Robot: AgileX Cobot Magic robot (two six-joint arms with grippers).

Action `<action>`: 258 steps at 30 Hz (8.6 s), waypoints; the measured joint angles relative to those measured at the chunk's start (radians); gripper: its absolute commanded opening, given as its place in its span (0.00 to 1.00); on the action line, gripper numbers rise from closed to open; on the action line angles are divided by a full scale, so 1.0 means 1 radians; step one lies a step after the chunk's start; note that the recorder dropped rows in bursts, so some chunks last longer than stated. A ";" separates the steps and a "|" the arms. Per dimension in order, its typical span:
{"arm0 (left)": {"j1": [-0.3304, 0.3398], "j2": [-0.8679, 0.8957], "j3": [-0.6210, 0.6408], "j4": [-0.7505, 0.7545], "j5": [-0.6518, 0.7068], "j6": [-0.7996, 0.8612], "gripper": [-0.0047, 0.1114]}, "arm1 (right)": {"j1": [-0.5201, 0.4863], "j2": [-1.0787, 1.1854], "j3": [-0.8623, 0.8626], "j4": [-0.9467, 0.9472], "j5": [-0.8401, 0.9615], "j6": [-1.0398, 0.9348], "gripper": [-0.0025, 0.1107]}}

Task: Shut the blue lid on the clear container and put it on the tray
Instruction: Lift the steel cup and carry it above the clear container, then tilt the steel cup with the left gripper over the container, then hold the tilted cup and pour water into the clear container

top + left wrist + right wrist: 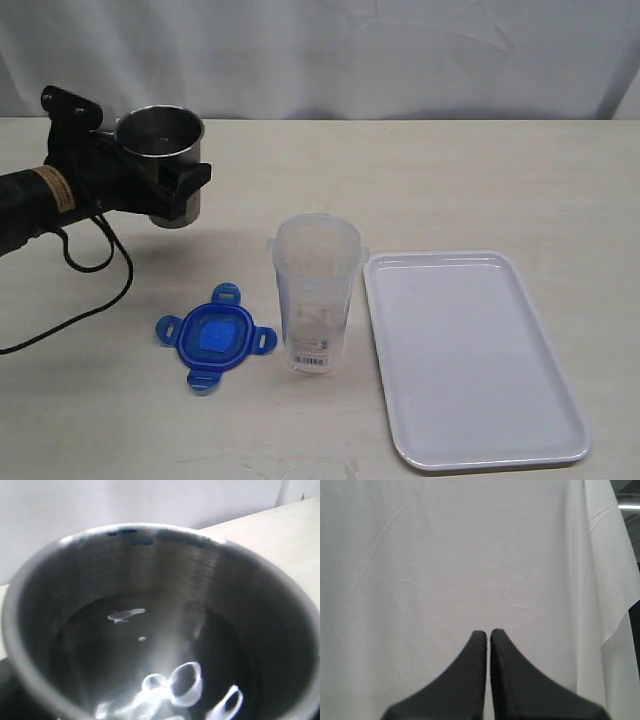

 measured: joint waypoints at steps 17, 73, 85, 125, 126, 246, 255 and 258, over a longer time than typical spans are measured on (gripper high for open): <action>-0.177 -0.182 -0.112 0.119 0.158 -0.183 0.04 | 0.000 0.000 0.000 0.000 0.033 0.100 0.06; -0.187 -0.200 -0.050 0.399 0.109 -0.043 0.04 | 0.000 0.000 0.000 0.000 0.035 0.102 0.06; -0.187 -0.200 -0.054 0.332 0.098 -0.102 0.04 | 0.000 0.000 0.000 0.000 0.035 0.102 0.06; -0.279 -0.200 -0.115 0.210 0.190 -0.179 0.04 | 0.001 0.000 0.000 0.004 0.037 0.102 0.06; -0.279 -0.200 -0.115 0.229 0.190 -0.179 0.04 | 0.001 0.000 0.000 0.004 0.037 0.102 0.06; -0.279 -0.200 -0.115 0.470 0.228 0.322 0.04 | 0.001 0.000 0.000 0.012 0.044 0.104 0.06; -0.279 -0.200 -0.115 0.470 0.236 0.334 0.04 | 0.001 0.000 0.000 0.012 0.044 0.104 0.06; -0.279 -0.200 -0.115 0.470 0.238 0.335 0.04 | 0.001 0.000 0.000 0.012 0.044 0.104 0.06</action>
